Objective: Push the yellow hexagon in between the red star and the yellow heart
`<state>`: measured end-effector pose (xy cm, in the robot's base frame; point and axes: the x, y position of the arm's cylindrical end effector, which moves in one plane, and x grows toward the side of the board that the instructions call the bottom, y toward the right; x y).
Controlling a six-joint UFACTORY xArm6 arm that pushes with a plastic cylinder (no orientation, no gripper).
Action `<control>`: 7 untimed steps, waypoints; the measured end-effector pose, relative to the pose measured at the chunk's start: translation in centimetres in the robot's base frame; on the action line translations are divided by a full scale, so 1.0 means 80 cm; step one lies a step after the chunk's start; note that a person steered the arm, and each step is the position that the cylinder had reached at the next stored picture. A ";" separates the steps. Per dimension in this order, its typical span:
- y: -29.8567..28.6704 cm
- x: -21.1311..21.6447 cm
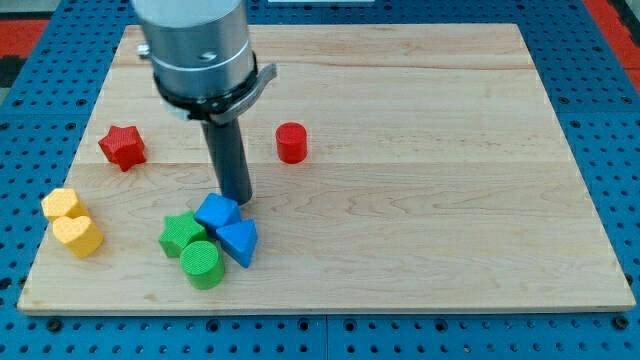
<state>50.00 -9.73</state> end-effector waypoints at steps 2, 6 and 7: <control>-0.060 -0.031; -0.152 0.114; -0.207 0.109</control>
<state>58.70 -26.28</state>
